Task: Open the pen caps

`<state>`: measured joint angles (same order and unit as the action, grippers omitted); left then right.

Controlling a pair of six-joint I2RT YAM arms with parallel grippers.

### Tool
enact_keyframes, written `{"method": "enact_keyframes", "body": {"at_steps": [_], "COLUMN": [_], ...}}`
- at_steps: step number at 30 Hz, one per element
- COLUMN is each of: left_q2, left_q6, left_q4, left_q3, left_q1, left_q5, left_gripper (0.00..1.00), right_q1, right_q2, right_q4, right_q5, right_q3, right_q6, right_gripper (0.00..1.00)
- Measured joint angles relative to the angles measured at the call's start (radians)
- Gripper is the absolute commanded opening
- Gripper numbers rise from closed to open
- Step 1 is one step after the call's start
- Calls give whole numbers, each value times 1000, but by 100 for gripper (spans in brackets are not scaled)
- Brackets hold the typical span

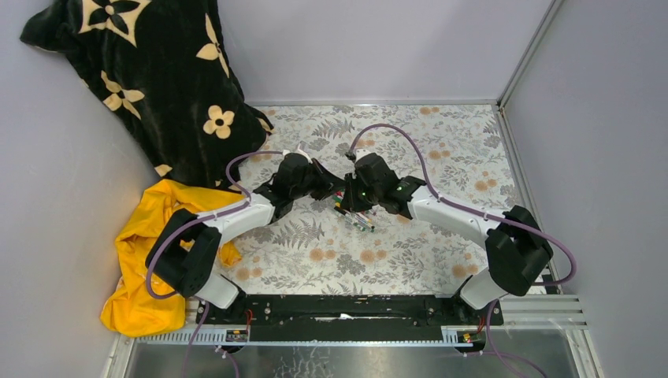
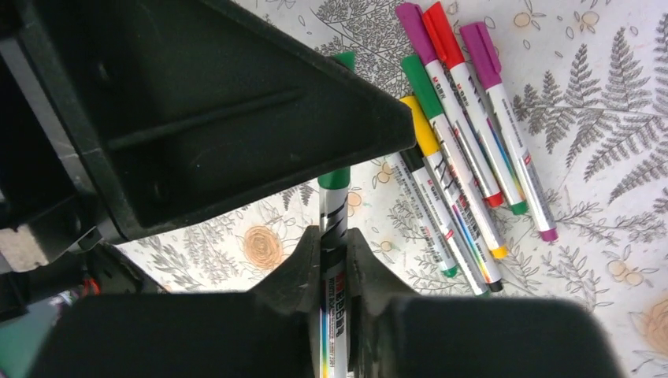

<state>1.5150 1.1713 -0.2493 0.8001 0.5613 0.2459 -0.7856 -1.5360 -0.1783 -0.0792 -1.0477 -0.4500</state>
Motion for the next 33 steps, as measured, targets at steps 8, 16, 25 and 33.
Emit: {"method": "enact_keyframes", "body": {"at_steps": [8, 16, 25, 33], "left_q2": [-2, 101, 158, 196], "left_q6": [-18, -95, -169, -227], "left_q4": [23, 98, 182, 275], "left_q3": [1, 114, 206, 322], "left_q1": [-3, -40, -46, -51], "left_q5": [-40, 33, 79, 127], "left_gripper": [0, 0, 0, 0], "right_q1": [-6, 3, 8, 18], "right_q2": [-16, -14, 14, 76], "right_q4": [-18, 87, 150, 208], "right_q5": [10, 49, 76, 111], "right_q3": [-14, 53, 116, 164], "right_q6": [5, -29, -71, -98], "right_gripper": [0, 0, 0, 0]}}
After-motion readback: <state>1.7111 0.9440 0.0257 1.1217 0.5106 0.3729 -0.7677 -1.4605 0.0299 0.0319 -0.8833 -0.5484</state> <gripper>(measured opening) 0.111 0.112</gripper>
